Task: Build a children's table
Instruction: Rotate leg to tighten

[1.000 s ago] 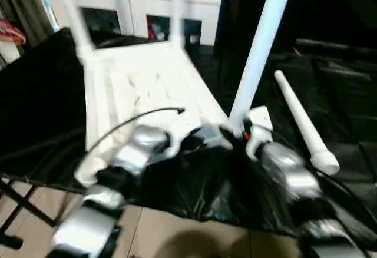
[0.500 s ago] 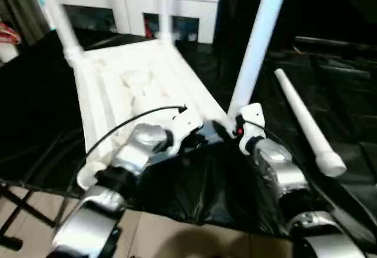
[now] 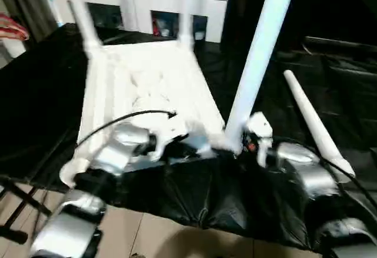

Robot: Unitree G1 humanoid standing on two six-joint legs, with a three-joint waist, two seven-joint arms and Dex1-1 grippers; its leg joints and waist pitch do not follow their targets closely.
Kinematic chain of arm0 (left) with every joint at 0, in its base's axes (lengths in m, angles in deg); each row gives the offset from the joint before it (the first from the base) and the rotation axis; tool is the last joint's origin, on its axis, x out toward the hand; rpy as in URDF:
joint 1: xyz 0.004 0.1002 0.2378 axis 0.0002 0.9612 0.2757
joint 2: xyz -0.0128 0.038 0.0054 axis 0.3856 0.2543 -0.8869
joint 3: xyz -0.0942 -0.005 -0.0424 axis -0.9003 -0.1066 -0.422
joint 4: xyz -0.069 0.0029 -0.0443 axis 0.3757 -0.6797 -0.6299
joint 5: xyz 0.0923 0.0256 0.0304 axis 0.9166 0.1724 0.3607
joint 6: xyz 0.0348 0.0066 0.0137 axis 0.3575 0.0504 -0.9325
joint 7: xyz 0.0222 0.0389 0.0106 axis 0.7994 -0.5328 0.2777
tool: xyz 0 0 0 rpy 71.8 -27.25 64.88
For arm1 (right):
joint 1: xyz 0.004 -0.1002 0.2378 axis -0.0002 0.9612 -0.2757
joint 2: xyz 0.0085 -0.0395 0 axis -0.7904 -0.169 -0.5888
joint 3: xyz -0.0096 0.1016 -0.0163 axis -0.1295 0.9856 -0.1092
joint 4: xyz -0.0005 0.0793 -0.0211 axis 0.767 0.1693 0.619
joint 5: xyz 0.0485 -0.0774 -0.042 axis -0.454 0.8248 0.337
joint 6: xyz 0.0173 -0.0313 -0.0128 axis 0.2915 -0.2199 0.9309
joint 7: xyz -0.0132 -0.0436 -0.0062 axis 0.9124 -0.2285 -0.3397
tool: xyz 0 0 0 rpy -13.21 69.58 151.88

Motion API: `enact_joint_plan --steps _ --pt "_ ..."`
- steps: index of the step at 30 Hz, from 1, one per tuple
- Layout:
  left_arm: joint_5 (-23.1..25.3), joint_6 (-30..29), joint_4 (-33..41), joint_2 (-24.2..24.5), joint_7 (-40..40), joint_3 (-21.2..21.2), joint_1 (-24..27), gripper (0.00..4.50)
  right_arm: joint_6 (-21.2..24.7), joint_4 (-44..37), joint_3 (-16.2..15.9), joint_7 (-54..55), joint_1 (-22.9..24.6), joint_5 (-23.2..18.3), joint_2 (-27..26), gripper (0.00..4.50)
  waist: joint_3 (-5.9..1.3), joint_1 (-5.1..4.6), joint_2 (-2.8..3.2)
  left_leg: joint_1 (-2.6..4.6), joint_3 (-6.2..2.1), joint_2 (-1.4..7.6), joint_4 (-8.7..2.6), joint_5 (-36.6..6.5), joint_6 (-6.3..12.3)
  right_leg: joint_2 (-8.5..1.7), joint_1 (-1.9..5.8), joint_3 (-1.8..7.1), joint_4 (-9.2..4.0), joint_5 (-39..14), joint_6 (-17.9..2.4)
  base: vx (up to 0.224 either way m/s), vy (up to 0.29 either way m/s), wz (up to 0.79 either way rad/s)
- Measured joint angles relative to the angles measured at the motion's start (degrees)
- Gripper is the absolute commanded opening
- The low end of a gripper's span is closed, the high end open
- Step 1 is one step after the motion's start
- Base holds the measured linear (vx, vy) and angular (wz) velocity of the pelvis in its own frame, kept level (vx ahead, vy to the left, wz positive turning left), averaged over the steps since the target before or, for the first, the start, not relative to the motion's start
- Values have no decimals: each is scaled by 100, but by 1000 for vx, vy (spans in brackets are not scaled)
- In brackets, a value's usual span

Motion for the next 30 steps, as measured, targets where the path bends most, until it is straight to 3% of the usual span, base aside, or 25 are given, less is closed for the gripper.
enact_joint_plan --steps 3,6,7,14,19,21,27,30 --pt "-37 92 8 116 -250 27 22 0 179 -258 -133 -394 90 -79 143 368 0 78 -1 6 2 3 2 0 -1 -1 0 0 6 0 0 0 0 0" --pt "-70 131 8 192 -473 62 30 0 309 -457 -185 -586 188 -116 221 368 0 100 -1 7 7 6 2 0 -1 -2 0 4 5 0 0 0 0 0" --pt "-91 162 8 226 -533 88 32 0 354 -507 -202 -666 206 -120 232 349 0 109 -1 6 7 5 3 0 -1 -2 2 5 6 0 0 0 0 0" --pt "-101 239 7 273 -674 101 35 0 588 -693 -224 -703 250 -158 273 288 0 125 -1 2 6 5 6 1 -1 -2 2 4 6 -1 2 0 0 0" --pt "-98 197 -25 236 -512 78 36 0 666 -678 -128 -486 288 -158 166 275 -1 121 -7 1 6 5 6 1 -2 -2 8 5 8 -1 3 0 0 0" --pt "-27 136 -64 142 -166 22 35 0 683 -555 36 -53 286 -119 -14 275 -6 101 -19 4 6 5 4 1 -2 -2 19 6 10 -2 5 0 0 0" --pt "308 -315 -524 -664 1559 -144 -294 0 536 380 731 2641 -183 144 -896 272 -9 -82 -32 11 -7 -6 7 1 -4 -4 18 4 -8 -17 35 0 0 0" --pt "379 -410 -698 -950 2175 -172 -397 0 520 670 865 3644 -402 262 -1171 272 -10 -108 -29 10 -8 -9 1 1 -4 -4 17 4 -9 -17 36 0 0 0"
